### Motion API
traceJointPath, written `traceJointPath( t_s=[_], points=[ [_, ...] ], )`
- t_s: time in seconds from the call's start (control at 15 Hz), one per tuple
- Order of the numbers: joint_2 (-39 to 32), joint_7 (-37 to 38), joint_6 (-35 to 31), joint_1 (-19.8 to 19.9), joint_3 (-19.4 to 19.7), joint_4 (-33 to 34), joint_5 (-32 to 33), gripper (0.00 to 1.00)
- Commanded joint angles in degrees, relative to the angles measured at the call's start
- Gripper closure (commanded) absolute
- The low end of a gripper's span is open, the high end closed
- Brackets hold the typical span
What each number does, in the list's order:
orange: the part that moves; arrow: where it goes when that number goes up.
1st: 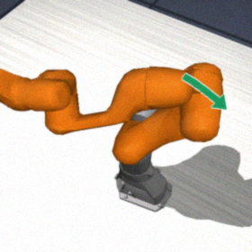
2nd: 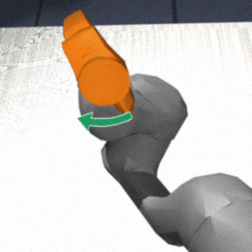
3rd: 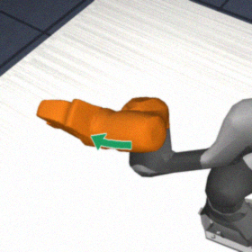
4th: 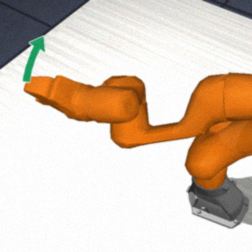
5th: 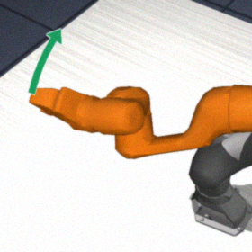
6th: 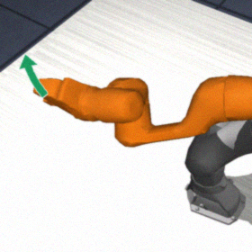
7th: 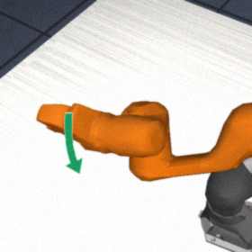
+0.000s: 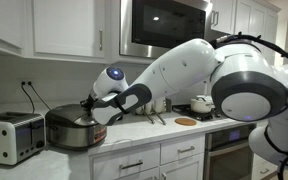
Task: Open the deep fryer
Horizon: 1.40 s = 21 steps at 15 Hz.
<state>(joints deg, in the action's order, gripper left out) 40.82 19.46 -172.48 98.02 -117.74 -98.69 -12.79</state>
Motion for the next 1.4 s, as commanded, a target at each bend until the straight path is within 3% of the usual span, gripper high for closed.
traceJointPath(
  t_s=[0.0,0.67,1.33],
  points=[
    [1.06,-2.34,3.67,2.13,-1.85,2.77,-2.01,1.0],
    [1.75,-1.94,13.02,2.29,-1.47,6.36,-4.53,1.0],
    [0.96,-2.1,15.94,-1.37,3.79,10.73,-3.47,1.0]
  ],
)
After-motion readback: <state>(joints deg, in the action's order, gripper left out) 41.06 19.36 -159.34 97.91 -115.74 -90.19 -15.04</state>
